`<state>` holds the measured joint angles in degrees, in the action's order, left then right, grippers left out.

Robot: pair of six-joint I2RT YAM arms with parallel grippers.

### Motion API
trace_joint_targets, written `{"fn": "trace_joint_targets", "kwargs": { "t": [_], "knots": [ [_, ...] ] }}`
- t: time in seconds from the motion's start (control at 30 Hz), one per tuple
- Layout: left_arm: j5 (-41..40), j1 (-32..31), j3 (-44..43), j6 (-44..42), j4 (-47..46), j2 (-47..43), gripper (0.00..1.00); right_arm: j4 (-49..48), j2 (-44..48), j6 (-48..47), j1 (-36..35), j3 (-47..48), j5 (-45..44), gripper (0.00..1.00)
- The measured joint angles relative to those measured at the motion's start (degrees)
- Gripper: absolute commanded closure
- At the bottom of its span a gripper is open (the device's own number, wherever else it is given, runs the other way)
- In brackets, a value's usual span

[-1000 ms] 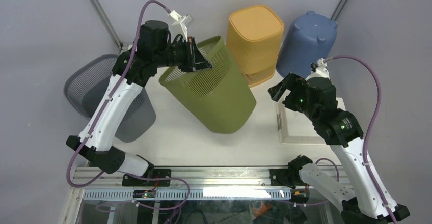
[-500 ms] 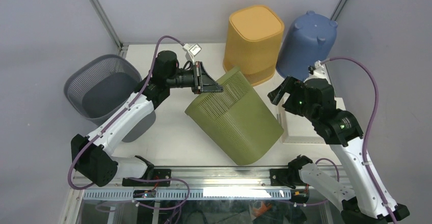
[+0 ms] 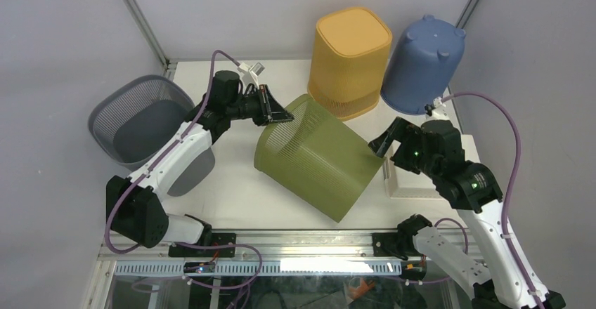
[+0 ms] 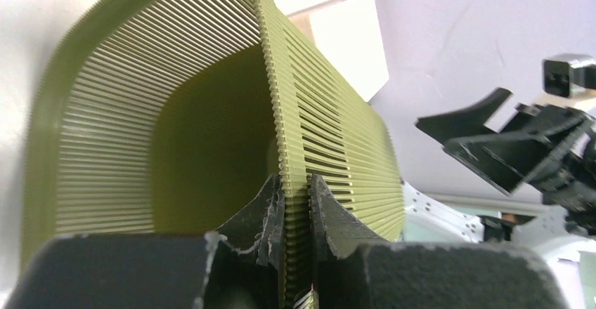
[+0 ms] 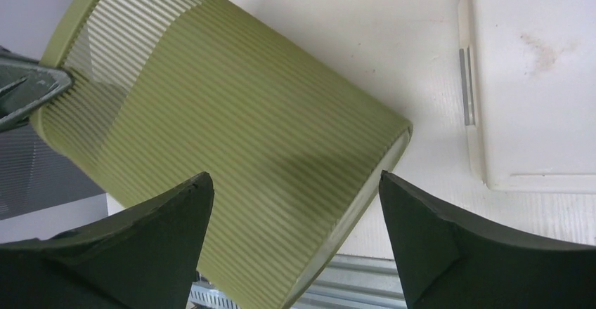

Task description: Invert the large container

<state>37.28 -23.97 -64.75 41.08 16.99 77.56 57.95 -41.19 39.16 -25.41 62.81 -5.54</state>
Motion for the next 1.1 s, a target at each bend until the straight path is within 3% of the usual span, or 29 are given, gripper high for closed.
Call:
{"fn": "trace_joint_targets", "kwargs": {
  "t": [0.17,0.33,0.77,1.0,1.1],
  "knots": [
    [-3.7,0.3,0.1,-4.7,0.1,1.9,0.57,1.1,1.3,1.5,0.0,-1.0,1.6,0.07],
    [-7.3,0.3,-0.8,-10.0,1.7,2.0,0.41,1.9,4.3,5.8,0.0,-4.0,5.8,0.08],
    [-11.6,0.3,-4.9,-17.2,9.8,1.8,0.37,-0.8,16.5,21.5,0.0,-16.8,17.2,0.08],
    [-11.7,0.3,-5.3,-19.6,13.1,1.1,0.16,-9.3,17.3,27.9,0.0,-24.0,20.4,0.08],
    [-13.0,0.3,-6.2,-21.1,15.8,0.6,0.15,-12.1,17.3,29.0,0.0,-24.2,20.4,0.09]
  ]
}}
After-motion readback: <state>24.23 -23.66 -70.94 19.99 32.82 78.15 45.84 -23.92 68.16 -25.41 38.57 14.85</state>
